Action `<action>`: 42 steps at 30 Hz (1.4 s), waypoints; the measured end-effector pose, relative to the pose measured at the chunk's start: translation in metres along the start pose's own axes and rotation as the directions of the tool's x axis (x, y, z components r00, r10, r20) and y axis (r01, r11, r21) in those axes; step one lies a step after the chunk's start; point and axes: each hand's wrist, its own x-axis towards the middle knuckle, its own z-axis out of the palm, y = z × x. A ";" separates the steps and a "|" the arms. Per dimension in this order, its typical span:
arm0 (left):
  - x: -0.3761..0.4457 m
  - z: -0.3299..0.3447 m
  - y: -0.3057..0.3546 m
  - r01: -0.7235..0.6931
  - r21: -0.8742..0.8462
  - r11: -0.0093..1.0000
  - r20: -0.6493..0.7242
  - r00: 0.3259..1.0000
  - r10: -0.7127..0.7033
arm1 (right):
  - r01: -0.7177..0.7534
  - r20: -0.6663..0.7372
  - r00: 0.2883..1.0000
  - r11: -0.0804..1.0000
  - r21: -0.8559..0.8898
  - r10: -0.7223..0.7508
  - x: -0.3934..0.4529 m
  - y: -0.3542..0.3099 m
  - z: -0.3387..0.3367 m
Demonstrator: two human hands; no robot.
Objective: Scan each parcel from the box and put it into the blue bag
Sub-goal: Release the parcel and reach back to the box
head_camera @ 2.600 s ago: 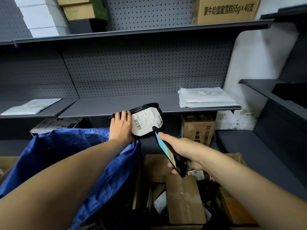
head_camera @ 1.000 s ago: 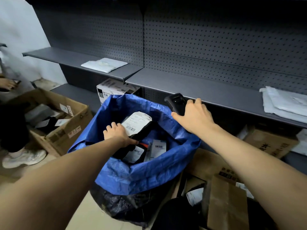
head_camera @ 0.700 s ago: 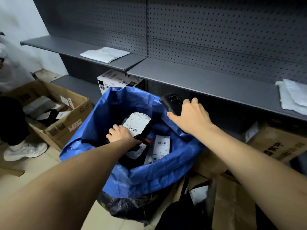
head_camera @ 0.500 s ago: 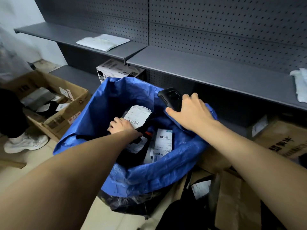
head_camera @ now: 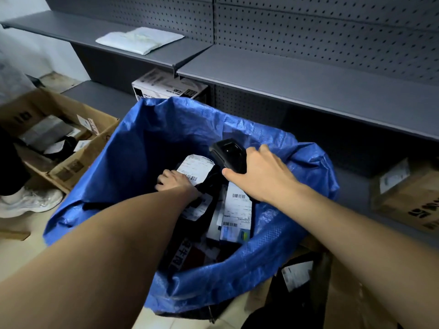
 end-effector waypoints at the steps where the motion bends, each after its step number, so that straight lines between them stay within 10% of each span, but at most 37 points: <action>1: 0.004 0.003 0.003 -0.002 0.001 1.000 0.010 1.000 0.002 | 0.002 0.008 1.000 1.000 -0.005 -0.002 0.003 0.001 0.003; 19: 0.014 0.021 -0.001 -0.071 0.020 0.997 0.088 0.994 0.069 | 0.011 0.055 0.998 0.995 -0.103 -0.005 0.025 -0.003 0.035; 42: -0.042 -0.051 -0.028 -0.367 0.008 0.930 -0.146 0.920 0.364 | -0.069 -0.116 0.992 0.990 -0.120 0.055 -0.021 -0.001 -0.016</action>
